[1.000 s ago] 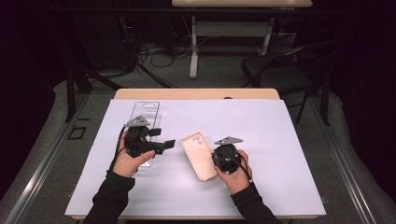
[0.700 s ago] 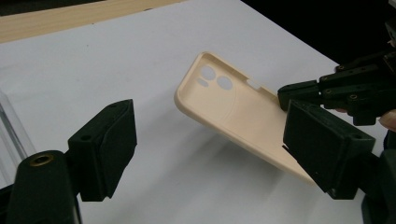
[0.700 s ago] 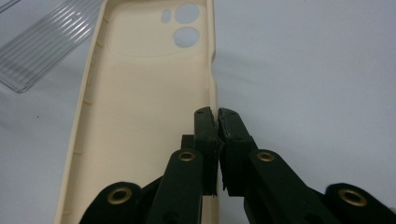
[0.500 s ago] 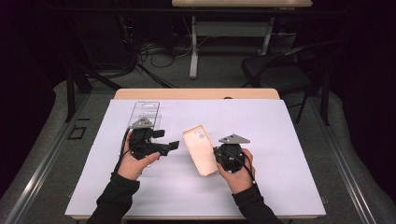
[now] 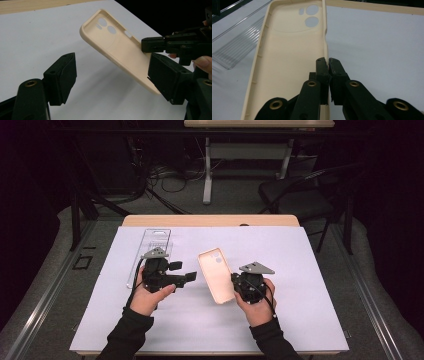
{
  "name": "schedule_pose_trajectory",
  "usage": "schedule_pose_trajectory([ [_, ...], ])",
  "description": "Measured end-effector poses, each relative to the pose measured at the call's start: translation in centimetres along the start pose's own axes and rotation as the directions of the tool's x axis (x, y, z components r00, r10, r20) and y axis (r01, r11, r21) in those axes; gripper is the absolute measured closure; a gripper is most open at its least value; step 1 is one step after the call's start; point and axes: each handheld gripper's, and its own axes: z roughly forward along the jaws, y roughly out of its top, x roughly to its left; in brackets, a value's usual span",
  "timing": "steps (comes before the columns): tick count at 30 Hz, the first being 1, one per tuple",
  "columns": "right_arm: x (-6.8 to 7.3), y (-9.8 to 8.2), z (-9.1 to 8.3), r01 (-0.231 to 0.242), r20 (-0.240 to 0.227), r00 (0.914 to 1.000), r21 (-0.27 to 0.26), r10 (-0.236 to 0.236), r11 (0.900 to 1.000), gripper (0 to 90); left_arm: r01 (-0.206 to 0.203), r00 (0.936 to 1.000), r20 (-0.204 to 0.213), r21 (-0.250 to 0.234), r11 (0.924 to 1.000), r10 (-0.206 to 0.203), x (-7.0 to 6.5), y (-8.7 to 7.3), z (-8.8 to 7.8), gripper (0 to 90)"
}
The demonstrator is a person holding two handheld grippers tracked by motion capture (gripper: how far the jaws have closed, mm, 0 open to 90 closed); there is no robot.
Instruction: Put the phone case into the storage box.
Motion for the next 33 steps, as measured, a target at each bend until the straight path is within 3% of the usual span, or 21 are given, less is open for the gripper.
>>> schedule_pose_trajectory([
  [2, -0.1, 0.1, -0.2, -0.010, 0.002, 0.9999, -0.016, 0.010, 1.000, 87.2, 0.013, 0.9998, 0.016, 0.002, 0.9999, -0.013, -0.1, 0.0, 0.1, 28.5],
  [6, -0.3, 0.1, -0.4, -0.011, 0.004, 0.9999, -0.029, 0.011, 1.000, 87.2, 0.044, 0.9978, 0.050, 0.020, 0.9989, -0.044, -0.3, -0.2, 0.3, 29.0],
  [12, -0.3, 0.2, -0.6, -0.017, 0.002, 0.9999, -0.044, 0.017, 0.999, 87.2, 0.053, 0.9964, 0.065, 0.033, 0.9981, -0.055, -0.4, -0.4, 0.7, 32.8],
  [18, -0.2, 0.2, -0.7, -0.014, -0.001, 0.9999, -0.054, 0.014, 0.998, 87.2, 0.101, 0.9898, 0.094, 0.066, 0.9927, -0.107, -0.5, -0.5, 1.0, 33.9],
  [23, -0.1, 0.2, -0.9, -0.010, -0.003, 1.0000, -0.064, 0.010, 0.998, 87.1, 0.179, 0.9750, 0.115, 0.099, 0.9788, -0.190, -0.4, -0.7, 1.1, 35.6],
  [26, 0.1, 0.2, -0.9, -0.001, -0.003, 1.0000, -0.075, 0.001, 0.997, 87.2, 0.201, 0.9719, 0.106, 0.090, 0.9754, -0.210, -0.2, -0.8, 1.1, 36.9],
  [27, 0.1, 0.2, -0.9, -0.002, -0.002, 1.0000, -0.076, 0.002, 0.997, 87.2, 0.210, 0.9687, 0.115, 0.093, 0.9732, -0.220, -0.2, -0.9, 1.1, 38.6],
  [28, 0.2, 0.2, -1.0, 0.001, -0.002, 1.0000, -0.073, -0.001, 0.997, 87.2, 0.232, 0.9602, 0.137, 0.096, 0.9681, -0.243, -0.1, -0.9, 1.1, 40.0],
  [29, 0.3, 0.2, -1.0, -0.001, -0.004, 1.0000, -0.077, 0.001, 0.997, 87.2, 0.232, 0.9602, 0.137, 0.096, 0.9681, -0.243, -0.1, -0.9, 1.1, 43.1],
  [32, 0.5, 0.1, -1.0, -0.003, -0.006, 1.0000, -0.083, 0.002, 0.997, 87.2, 0.261, 0.9451, 0.172, 0.116, 0.9584, -0.278, -0.2, -1.0, 1.4, 44.1],
  [33, 0.5, 0.1, -1.0, -0.002, -0.008, 1.0000, -0.083, 0.001, 0.997, 87.2, 0.264, 0.9428, 0.176, 0.125, 0.9564, -0.283, -0.2, -1.0, 1.5, 45.7],
])
